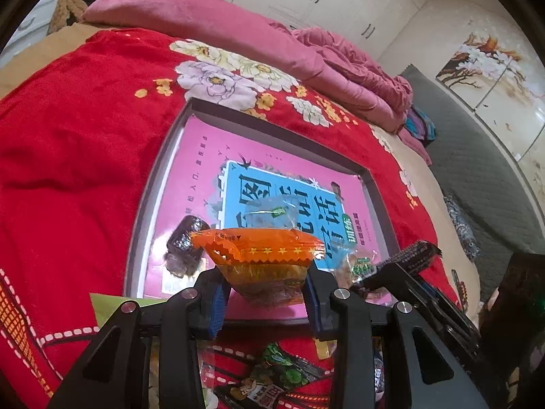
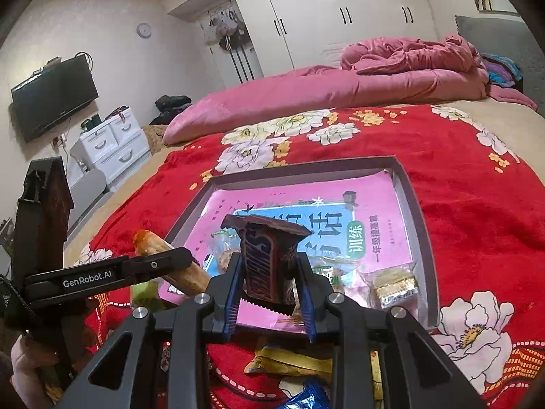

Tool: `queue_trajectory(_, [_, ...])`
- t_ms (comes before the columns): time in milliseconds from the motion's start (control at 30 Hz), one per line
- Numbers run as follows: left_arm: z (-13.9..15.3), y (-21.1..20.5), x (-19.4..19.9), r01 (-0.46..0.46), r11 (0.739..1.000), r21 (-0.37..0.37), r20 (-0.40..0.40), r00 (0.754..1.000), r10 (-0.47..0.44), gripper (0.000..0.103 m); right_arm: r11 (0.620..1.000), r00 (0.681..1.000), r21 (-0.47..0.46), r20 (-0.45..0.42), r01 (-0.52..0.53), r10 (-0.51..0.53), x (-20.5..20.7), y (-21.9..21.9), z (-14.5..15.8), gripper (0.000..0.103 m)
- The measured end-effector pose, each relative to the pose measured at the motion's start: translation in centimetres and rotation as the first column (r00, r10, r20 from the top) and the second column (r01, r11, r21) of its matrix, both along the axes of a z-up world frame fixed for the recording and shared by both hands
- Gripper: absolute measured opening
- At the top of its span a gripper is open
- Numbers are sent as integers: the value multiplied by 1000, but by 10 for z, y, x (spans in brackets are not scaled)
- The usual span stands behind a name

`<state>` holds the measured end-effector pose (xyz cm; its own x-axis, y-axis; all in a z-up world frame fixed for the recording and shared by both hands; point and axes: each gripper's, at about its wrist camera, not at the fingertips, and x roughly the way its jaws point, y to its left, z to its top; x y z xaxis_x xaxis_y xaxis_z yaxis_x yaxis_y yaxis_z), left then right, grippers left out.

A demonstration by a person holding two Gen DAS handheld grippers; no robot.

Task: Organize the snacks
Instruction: 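Lift the cake and Snickers bar and carry them over the tray, then lower the cake and Snickers bar onto the workbook in the tray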

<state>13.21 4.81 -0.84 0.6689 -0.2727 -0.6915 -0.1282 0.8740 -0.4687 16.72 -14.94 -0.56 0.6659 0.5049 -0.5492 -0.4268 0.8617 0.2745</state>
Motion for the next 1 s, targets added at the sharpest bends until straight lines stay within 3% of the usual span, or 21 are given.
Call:
queue_trajectory(467, [-7, -10, 4, 34, 999, 2, -33, 999, -34, 39, 999, 997, -16, -52, -50, 49, 4, 10, -12, 31])
queue_trajectory(1000, [-15, 2, 11, -10, 1000, 9, -37, 999, 10, 39, 998, 996, -23, -79, -50, 48, 9, 10, -18, 31])
